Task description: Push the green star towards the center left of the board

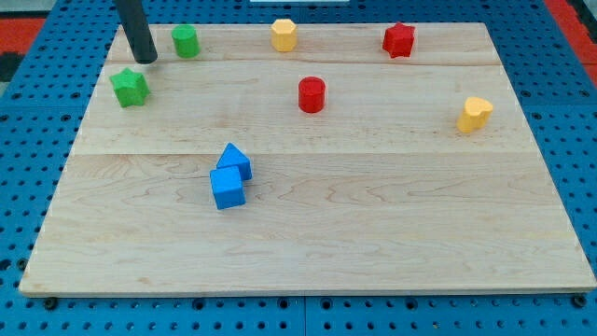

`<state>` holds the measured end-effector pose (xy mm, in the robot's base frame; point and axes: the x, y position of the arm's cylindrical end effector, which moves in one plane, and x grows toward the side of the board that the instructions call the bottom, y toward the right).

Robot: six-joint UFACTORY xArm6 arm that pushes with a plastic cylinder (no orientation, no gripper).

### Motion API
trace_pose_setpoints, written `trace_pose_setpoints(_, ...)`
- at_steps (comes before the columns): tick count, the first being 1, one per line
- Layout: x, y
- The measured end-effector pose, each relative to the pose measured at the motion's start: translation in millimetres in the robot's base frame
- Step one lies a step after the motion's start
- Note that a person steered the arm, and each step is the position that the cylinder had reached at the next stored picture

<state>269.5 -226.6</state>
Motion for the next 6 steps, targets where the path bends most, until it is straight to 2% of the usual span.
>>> trace_pose_setpoints(1, 15.2, -27.0)
trace_pose_setpoints(2, 40.7, 6.1)
trace_pose_setpoints(4, 56.8, 9.3)
trace_pose_setpoints(6, 48.8, 21.3)
